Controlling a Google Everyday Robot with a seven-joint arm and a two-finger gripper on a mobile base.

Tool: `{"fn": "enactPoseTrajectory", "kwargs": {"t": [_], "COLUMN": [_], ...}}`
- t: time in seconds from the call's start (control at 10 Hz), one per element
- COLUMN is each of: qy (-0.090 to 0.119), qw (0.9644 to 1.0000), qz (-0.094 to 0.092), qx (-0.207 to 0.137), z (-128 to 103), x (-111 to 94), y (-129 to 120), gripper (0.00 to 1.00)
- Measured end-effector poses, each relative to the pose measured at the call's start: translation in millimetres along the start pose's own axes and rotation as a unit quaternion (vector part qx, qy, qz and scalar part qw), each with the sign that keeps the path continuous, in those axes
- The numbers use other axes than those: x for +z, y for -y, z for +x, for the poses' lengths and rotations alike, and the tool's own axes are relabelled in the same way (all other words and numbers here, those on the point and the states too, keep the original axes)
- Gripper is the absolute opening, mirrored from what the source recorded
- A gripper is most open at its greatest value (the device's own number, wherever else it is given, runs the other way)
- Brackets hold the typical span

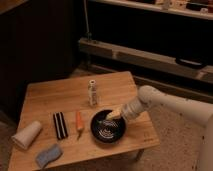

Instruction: Pick up the ceramic bowl

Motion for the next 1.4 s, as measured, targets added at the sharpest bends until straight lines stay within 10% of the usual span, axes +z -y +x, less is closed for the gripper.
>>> {"fn": "enactPoseTrajectory", "kwargs": {"t": [1.4], "qy": [-0.017], "qw": [0.9998], "qz": [0.0], "qx": [0.008], "z": [-0.2], "x": [9.6], "y": [5.9], "gripper": [0.73]}}
